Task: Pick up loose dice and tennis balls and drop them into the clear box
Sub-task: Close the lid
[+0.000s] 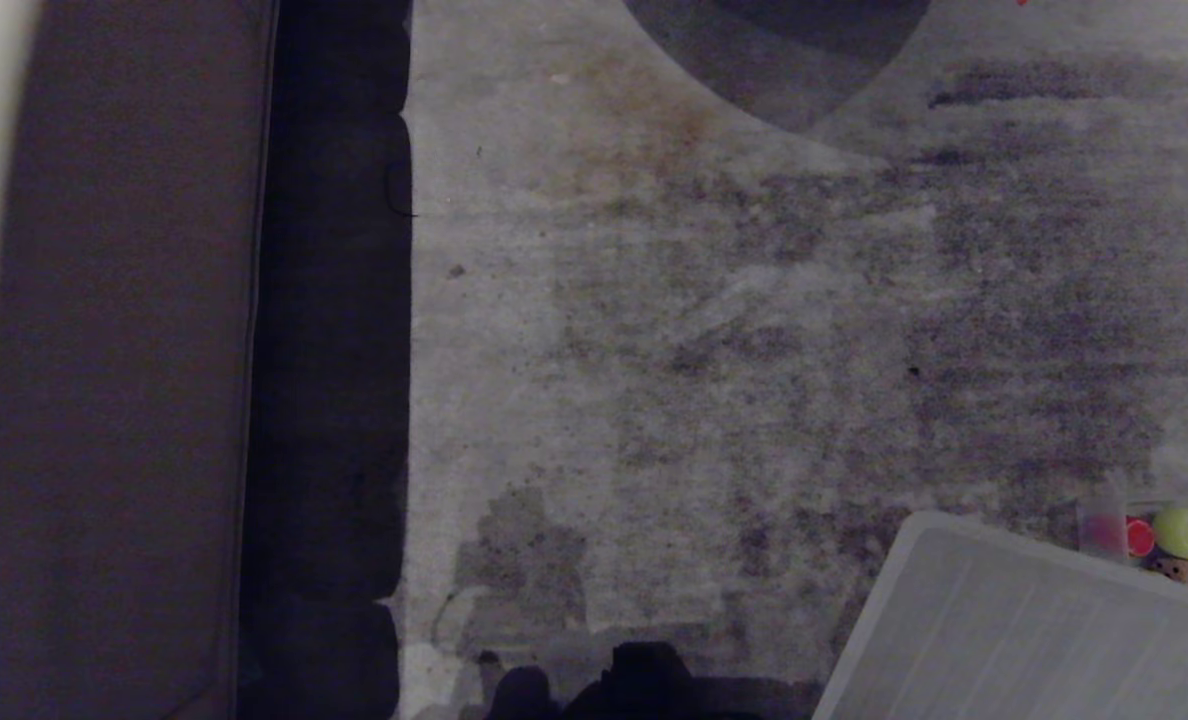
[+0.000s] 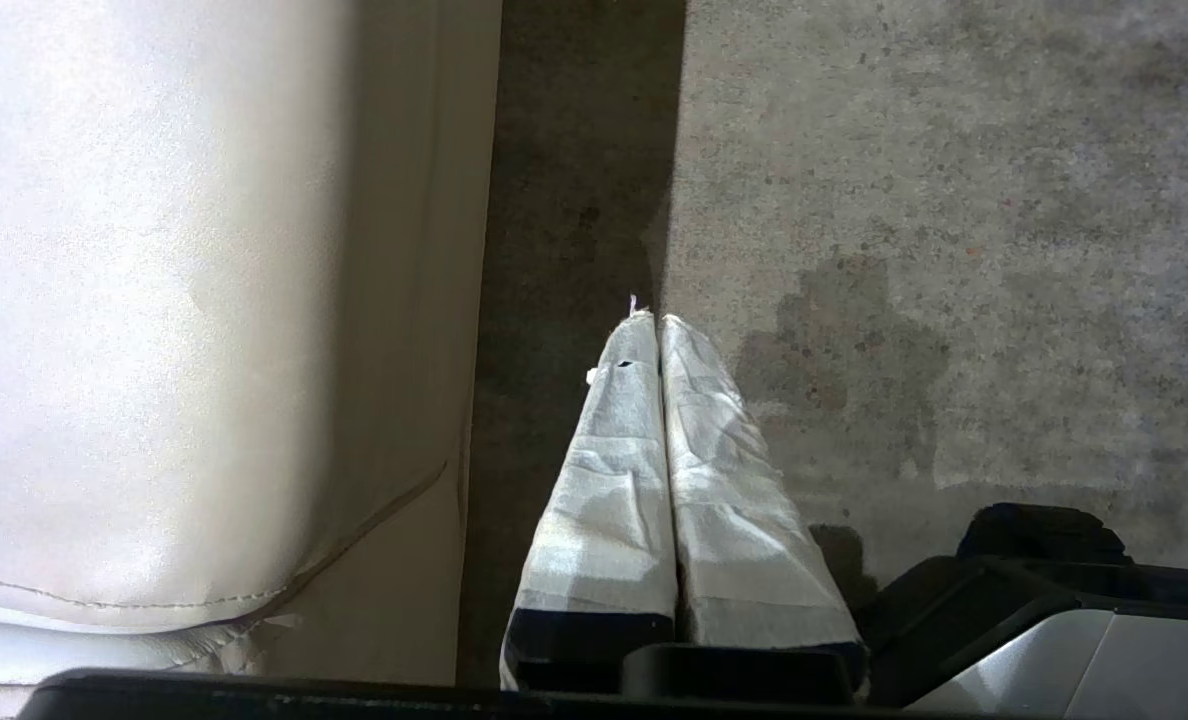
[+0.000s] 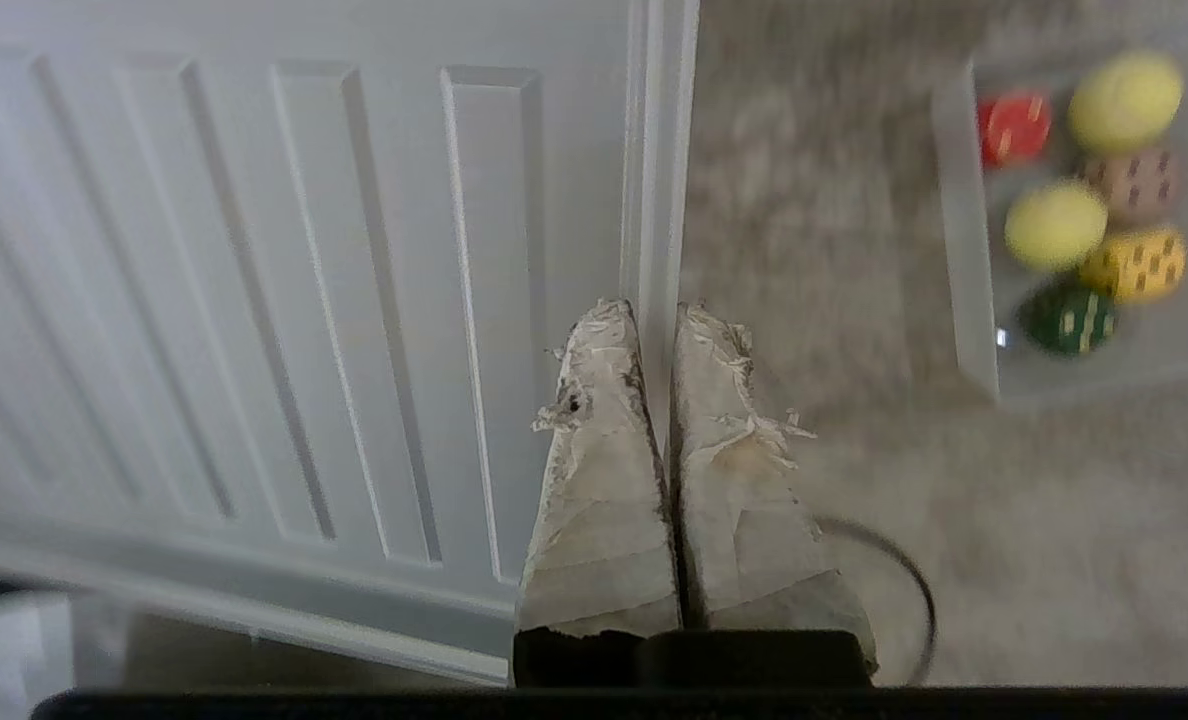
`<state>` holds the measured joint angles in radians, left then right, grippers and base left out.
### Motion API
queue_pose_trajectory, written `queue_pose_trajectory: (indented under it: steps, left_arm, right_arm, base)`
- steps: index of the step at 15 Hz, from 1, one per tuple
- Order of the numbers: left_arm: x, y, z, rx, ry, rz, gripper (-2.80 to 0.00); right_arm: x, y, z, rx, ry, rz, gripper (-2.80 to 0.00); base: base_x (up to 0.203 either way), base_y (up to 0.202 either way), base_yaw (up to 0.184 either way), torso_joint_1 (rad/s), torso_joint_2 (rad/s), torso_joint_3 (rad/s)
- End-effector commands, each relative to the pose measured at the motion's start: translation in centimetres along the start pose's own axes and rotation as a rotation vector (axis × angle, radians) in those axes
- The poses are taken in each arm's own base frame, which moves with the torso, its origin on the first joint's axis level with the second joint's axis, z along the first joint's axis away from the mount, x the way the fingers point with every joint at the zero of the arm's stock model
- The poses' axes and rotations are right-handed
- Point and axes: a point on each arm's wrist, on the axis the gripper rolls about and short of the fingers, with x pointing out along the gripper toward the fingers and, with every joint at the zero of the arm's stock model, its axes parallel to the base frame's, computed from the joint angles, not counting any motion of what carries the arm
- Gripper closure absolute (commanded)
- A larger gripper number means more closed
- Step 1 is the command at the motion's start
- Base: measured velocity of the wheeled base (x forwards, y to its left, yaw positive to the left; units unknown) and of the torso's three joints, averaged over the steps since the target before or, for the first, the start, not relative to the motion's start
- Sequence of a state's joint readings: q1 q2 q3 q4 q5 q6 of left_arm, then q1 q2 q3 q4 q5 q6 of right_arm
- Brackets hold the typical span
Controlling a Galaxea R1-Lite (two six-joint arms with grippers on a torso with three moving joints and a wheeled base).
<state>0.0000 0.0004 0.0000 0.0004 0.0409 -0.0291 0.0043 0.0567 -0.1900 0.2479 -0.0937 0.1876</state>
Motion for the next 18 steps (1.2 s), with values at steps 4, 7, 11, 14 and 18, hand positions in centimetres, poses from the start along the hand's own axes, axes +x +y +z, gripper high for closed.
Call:
queue_pose_trajectory:
  steps: [4,7,11,14,18]
  left_arm:
    - [0.0,0.0,0.0,-0.003,0.002,0.001,0.00]
    - [0.0,0.0,-0.1,-0.003,0.004,0.001,0.00]
    - [0.0,0.0,0.0,-0.003,0.003,0.001,0.00]
    - [0.0,0.0,0.0,-0.003,0.002,0.001,0.00]
    - [0.0,0.0,0.0,-0.004,0.002,0.002,0.00]
  right_arm:
    - [-0.6,-0.1,-0.8,-0.010,0.004,0.028,0.00]
    - [-0.6,-0.2,-0.8,-0.019,0.005,0.028,0.00]
    - [-0.6,-0.2,-0.9,-0.019,0.008,0.026,0.00]
    - [-0.4,-0.1,-0.6,-0.015,0.021,0.007,0.00]
    - [0.3,0.3,2.2,0.117,0.069,-0.064,0.00]
  base:
    - [-0.027,0.000,0.000,0.000,0.00,0.001]
    - [-0.177,0.000,-0.001,0.002,0.01,0.001]
    - [-0.187,0.000,0.000,0.002,0.00,0.002]
    - [-0.075,0.000,-0.003,0.002,0.00,0.004]
    - [0.000,0.000,0.000,0.000,0.00,0.000]
